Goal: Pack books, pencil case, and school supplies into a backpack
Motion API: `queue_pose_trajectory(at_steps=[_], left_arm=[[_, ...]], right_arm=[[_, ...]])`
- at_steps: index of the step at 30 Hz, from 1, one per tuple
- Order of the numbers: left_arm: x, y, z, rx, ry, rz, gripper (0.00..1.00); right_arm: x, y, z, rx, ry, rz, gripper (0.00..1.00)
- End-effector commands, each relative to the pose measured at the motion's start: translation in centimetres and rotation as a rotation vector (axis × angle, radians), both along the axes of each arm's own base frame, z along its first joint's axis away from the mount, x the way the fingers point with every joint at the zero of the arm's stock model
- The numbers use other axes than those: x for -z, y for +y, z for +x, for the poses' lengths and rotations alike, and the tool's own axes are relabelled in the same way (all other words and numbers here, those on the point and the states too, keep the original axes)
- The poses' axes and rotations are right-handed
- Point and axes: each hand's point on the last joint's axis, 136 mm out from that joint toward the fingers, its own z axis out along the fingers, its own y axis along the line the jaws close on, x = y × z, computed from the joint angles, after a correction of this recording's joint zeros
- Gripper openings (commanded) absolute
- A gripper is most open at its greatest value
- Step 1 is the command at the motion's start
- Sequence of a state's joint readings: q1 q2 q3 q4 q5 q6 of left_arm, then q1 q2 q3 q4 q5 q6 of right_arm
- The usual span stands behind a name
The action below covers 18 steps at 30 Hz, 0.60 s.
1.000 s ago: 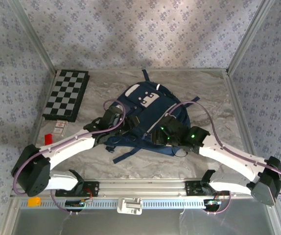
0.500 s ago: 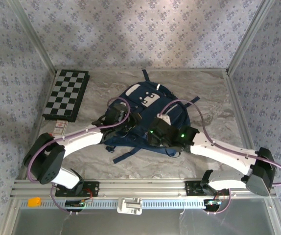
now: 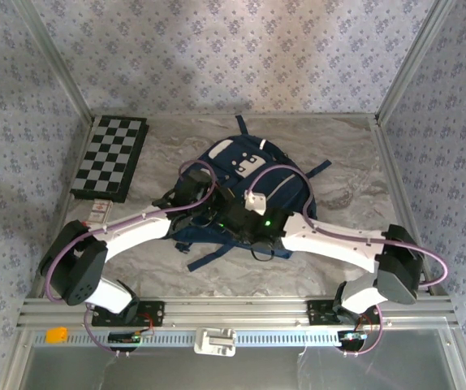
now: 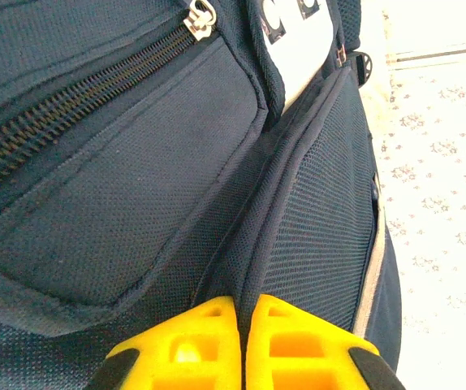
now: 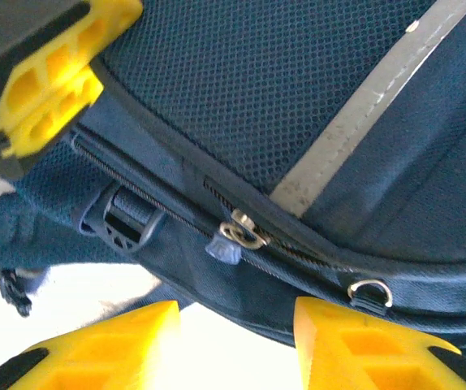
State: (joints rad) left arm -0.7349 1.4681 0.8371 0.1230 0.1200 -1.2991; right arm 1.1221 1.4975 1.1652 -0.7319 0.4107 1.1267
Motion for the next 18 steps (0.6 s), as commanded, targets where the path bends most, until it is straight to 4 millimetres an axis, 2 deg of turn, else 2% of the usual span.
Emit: queue_pose_trajectory(at_steps=[1,5,8,14,15,16,18], left_arm=[[-4.2,-0.9,0.5,0.023,-0.079,-0.076,0.00],[-3.8,0.0,0.3,0.005,-0.074,-0.037,0.00],[-3.6,0.6,0.3,-0.004,-0.073,-0.011,0.00],[-3.8,1.7,0.7,-0.021,-0.091,0.033,0.00],[-3.9,1.7,0.7,-0.019,-0.094,0.038,0.00],[-3.9,1.8,0.8,-0.018,-0.092,0.044,0.00],[-4.0,1.7,0.8,-0.012,-0.095,0.050,0.00]], right_arm=[[-1.0,-0.5,1.5,0.171,-0.056,0.009,0.42],[-0.5,-1.8,2.8,0.290,-0.074,-0.001,0.40],[0.1,-2.4,3.0,0.318,-0.058,-0.007,0.35],[-0.4,-4.7,1.5,0.331,-0.043,-0.041,0.28],[0.6,-5.6,0.8,0.320,-0.023,-0.074,0.27],[0.8,-5.9,0.5,0.307,-0.008,-0.079,0.27],[0.9,-5.6,0.1,0.252,0.012,-0.089,0.26]])
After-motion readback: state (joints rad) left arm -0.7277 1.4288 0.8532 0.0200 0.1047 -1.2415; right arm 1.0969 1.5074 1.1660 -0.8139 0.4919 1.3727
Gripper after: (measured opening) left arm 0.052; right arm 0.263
